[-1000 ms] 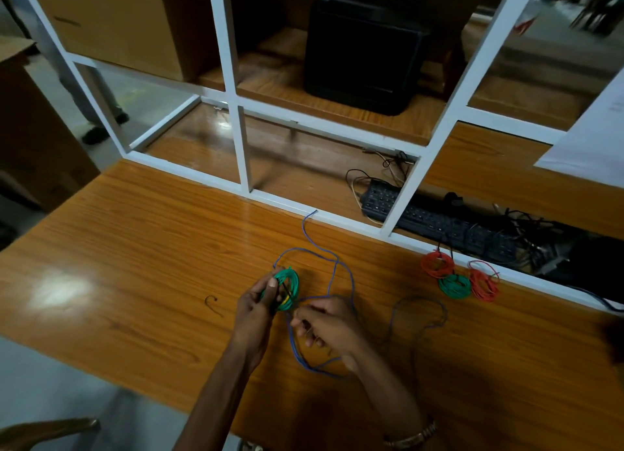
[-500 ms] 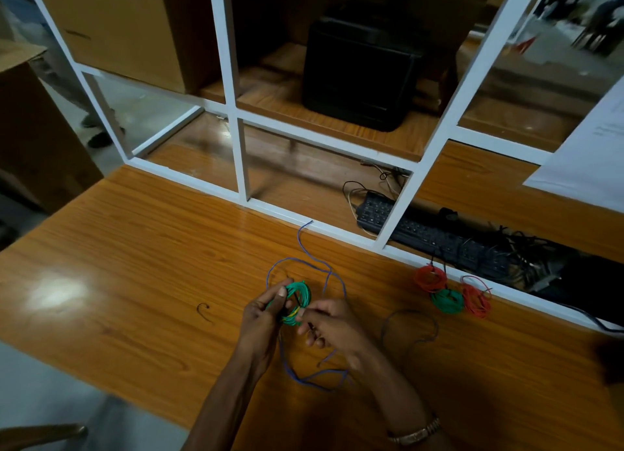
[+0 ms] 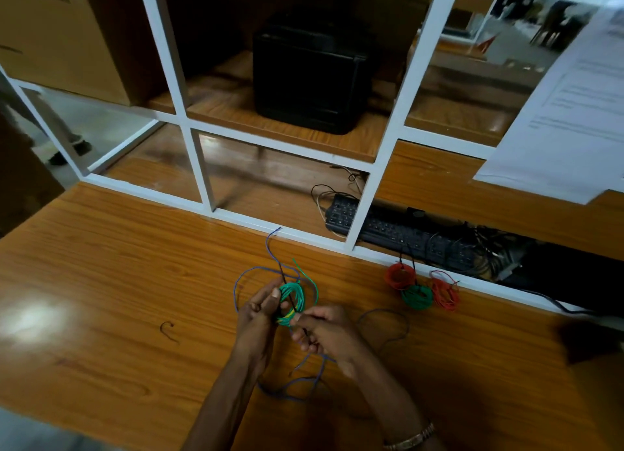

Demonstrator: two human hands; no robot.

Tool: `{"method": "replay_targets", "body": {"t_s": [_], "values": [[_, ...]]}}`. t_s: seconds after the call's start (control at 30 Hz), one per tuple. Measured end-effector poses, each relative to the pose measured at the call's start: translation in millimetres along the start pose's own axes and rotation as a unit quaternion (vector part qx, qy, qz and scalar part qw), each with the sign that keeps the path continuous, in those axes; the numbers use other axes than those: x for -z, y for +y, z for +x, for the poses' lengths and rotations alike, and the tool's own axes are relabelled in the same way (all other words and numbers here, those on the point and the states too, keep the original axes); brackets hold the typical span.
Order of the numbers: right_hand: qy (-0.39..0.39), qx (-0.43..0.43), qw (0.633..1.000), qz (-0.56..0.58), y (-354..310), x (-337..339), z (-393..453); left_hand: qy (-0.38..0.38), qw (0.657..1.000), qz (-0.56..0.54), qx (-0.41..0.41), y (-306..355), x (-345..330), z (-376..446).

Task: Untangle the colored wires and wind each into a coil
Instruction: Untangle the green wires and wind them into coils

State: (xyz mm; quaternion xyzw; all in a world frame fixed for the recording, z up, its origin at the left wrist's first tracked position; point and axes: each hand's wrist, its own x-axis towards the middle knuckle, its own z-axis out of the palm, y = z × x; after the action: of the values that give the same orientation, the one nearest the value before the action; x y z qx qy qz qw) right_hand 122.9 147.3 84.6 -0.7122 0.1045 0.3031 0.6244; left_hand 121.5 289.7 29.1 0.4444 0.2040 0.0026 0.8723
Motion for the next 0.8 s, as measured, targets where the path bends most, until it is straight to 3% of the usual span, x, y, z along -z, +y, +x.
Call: {"method": "replay_targets", "body": {"t_s": [0.37,0.57,0.8], "values": [[0.033,-0.012,0.998,0.052,7,14,-5,0.015,0.999,-0.033,0.028,-4,-20,-8],[0.239,0.048,0.966,0.085,8,26,5,0.014,0.999,-0.044,0.011,-1,-21,-10],[0.167,0.099,0.972,0.132,7,25,-2,0.003,0.999,-0.038,-0.006,1,-21,-14]]}}
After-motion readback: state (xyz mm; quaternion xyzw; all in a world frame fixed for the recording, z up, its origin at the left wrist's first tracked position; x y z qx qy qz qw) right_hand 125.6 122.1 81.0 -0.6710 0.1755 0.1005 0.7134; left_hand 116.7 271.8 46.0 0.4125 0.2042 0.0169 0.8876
